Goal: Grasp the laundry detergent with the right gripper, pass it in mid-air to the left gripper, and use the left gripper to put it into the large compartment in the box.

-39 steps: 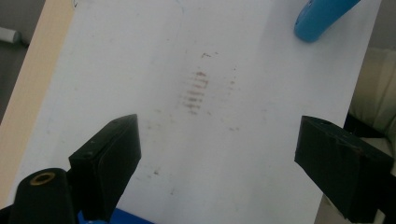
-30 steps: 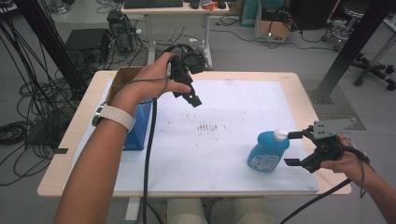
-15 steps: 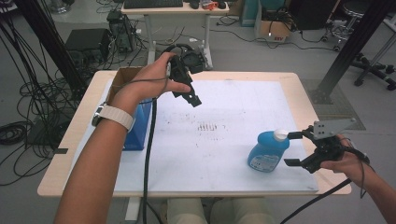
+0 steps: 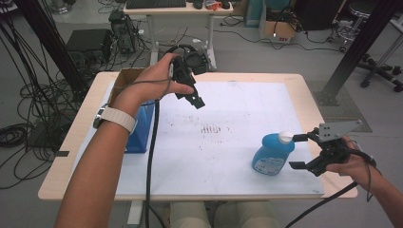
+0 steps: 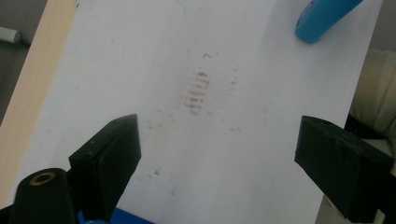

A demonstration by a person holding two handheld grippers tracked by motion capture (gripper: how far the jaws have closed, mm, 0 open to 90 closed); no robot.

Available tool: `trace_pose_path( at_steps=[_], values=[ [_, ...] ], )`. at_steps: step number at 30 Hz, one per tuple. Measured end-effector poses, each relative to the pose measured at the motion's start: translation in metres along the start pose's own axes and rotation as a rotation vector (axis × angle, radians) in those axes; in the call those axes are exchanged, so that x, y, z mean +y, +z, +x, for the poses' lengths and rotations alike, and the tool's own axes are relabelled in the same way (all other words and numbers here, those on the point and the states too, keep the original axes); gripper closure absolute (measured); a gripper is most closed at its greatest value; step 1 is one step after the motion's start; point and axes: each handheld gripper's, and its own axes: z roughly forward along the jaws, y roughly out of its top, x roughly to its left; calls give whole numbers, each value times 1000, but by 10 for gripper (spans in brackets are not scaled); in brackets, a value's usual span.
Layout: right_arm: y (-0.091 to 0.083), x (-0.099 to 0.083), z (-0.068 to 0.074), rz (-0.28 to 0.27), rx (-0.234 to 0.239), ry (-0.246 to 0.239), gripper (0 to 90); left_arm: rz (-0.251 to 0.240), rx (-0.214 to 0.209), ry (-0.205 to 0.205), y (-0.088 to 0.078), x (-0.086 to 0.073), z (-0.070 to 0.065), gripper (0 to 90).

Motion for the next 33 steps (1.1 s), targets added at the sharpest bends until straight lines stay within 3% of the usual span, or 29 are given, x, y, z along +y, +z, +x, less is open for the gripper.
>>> trace_pose_path(
  at_steps=[33],
  values=[
    [1,0,0,4,3,-2,85,-5,0,-5,-1,-1,0,146]
  ],
)
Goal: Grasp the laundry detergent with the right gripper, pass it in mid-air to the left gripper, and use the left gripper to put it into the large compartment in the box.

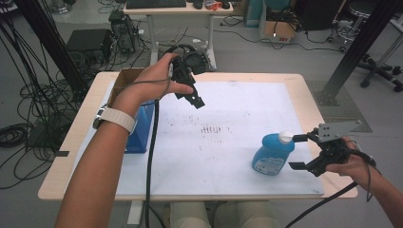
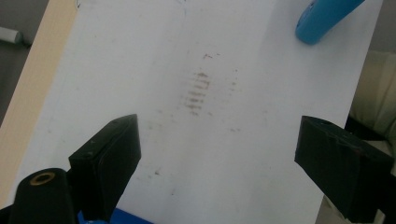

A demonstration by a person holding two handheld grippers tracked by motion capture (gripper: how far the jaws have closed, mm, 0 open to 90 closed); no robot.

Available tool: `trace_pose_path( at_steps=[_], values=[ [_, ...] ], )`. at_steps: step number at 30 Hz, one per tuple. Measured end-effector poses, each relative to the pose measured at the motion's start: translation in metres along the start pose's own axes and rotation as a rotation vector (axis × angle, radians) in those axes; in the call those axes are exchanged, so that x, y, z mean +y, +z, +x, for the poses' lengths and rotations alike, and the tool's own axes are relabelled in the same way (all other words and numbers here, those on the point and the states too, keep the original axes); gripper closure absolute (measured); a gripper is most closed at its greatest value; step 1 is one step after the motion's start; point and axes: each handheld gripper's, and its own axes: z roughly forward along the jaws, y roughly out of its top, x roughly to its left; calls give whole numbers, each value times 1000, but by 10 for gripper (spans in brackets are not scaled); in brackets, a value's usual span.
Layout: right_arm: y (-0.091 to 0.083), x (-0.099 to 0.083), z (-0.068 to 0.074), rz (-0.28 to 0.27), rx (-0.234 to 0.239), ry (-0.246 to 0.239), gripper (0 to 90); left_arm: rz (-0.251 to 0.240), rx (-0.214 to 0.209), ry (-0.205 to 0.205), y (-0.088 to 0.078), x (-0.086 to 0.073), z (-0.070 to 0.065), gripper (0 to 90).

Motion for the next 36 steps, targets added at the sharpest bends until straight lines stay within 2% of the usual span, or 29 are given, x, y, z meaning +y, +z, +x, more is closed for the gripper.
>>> trace_pose_path(
  at_steps=[36],
  values=[
    [0,-1,-1,-6,-6,16,72,-5,3,-6,-1,-2,0,146]
  ],
)
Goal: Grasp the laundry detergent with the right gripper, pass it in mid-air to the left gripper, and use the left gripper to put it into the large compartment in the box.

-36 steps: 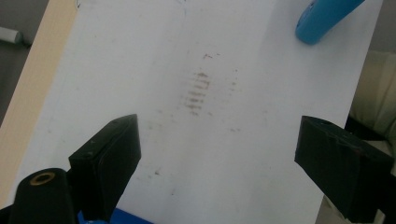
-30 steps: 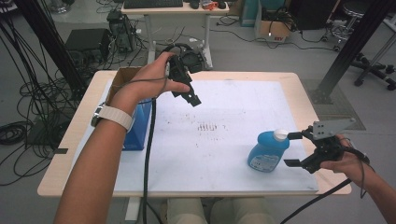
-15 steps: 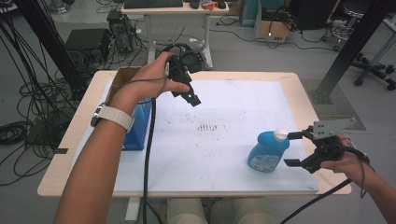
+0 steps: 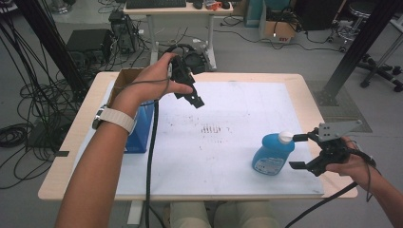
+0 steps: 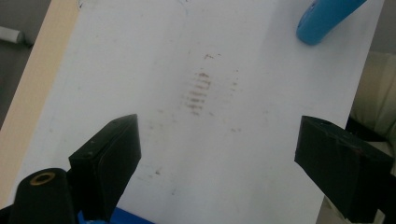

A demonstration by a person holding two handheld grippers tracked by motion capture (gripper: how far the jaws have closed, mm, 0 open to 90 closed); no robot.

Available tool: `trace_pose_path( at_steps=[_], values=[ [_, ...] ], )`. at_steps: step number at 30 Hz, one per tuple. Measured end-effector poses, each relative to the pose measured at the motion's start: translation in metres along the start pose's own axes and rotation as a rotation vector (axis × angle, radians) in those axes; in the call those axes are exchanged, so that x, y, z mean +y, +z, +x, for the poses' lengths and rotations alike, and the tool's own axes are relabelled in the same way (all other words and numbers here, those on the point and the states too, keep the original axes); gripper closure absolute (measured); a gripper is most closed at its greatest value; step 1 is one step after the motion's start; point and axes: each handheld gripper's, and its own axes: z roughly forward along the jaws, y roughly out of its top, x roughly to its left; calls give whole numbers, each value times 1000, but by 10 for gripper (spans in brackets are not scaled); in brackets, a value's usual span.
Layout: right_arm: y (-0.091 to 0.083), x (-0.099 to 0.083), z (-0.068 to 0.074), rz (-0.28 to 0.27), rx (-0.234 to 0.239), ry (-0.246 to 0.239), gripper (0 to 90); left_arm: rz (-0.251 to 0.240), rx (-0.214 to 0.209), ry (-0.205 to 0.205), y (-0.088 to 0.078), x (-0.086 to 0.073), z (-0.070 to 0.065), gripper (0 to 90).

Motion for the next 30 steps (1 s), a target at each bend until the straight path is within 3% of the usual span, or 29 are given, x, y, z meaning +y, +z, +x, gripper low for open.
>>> trace_pose_path(
  at_steps=[24,26,27,30],
  values=[
    [10,-11,0,-2,-17,17,68,1,-2,4,2,2,2,146],
    [12,-12,0,-5,-20,16,68,0,-2,3,2,2,2,147],
    [16,-13,-3,-30,-16,-13,68,-3,-2,0,2,2,2,146],
    [19,-14,-2,-39,-15,-4,68,-4,-2,-1,2,2,2,146]
  ],
)
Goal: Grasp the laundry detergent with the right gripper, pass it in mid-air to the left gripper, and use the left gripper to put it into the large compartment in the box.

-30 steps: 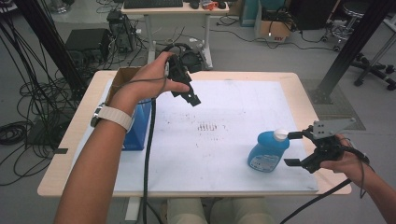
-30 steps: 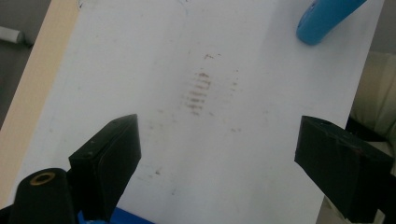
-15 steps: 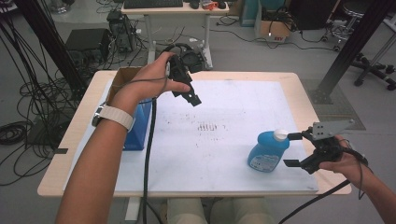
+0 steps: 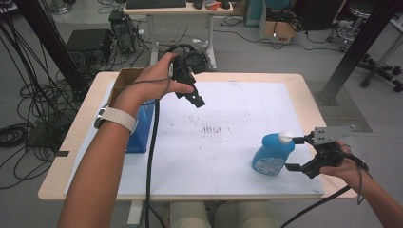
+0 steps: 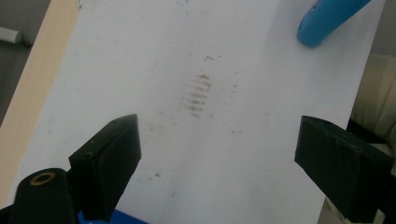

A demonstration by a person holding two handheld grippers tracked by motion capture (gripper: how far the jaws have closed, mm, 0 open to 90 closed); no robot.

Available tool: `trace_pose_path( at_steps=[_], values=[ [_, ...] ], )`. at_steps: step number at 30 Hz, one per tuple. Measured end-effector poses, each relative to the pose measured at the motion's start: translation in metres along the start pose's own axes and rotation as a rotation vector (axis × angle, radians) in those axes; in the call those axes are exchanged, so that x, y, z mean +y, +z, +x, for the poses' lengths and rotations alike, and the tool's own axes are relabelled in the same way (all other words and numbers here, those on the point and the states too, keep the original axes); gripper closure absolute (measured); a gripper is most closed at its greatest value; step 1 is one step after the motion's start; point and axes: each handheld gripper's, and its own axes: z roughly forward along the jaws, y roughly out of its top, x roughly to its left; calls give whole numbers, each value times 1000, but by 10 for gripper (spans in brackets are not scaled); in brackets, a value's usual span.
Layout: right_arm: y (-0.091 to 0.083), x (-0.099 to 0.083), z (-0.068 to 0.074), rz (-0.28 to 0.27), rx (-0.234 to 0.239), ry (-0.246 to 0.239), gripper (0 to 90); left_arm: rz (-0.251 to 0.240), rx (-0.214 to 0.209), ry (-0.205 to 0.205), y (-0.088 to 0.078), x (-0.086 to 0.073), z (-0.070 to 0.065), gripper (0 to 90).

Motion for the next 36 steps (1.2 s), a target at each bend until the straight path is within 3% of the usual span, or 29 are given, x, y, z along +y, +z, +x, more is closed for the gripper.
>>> trace_pose_path(
  at_steps=[5,9,24,34,36],
  values=[
    [7,-4,-1,-30,-2,3,68,1,-1,-3,0,0,1,146],
    [13,-8,1,-62,-4,46,69,-2,-1,-5,0,0,1,146],
    [32,-17,3,-113,3,58,95,-3,1,-5,2,1,1,146],
    [41,-19,4,-144,9,93,131,-3,0,-10,2,0,2,147],
    [45,-19,3,-168,14,77,143,-4,0,-9,2,0,2,147]
  ],
)
